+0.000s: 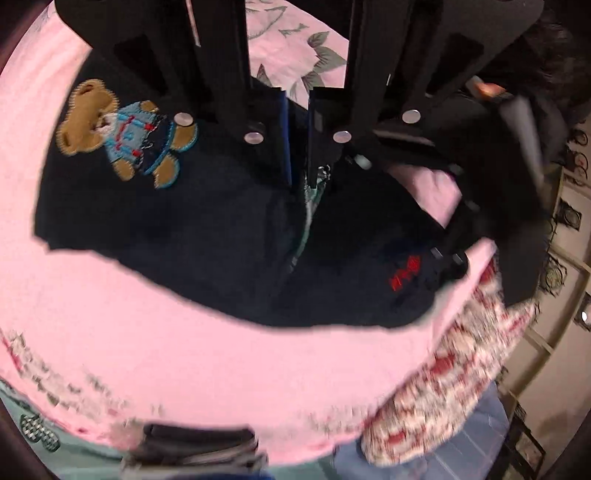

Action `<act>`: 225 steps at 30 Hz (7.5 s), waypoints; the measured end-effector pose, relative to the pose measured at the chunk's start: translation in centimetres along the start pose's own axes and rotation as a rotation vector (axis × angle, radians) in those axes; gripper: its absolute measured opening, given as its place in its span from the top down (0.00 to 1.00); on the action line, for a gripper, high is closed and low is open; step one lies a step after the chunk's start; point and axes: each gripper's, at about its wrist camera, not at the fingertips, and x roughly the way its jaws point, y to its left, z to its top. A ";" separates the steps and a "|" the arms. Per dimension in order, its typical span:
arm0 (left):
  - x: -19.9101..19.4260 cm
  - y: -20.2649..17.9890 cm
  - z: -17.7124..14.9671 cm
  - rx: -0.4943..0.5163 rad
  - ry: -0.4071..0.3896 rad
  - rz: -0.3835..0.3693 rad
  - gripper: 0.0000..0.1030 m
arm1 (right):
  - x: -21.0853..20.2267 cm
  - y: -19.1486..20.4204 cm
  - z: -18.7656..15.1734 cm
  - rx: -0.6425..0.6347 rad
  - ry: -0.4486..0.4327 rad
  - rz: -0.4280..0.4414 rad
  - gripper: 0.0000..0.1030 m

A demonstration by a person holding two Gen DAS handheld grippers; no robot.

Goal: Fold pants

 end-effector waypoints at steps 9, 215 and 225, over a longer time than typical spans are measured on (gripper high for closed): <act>-6.6 -1.5 1.4 0.064 -0.199 -0.080 0.09 | -6.4 -2.8 0.0 0.137 -0.174 0.154 0.67; 3.0 -3.4 4.7 -0.098 0.113 -0.552 0.65 | -6.2 -15.3 -7.4 0.305 -0.265 0.188 0.55; -1.7 -0.6 7.5 -0.166 -0.012 -0.589 0.70 | -13.6 -9.8 -2.3 0.109 -0.381 0.150 0.56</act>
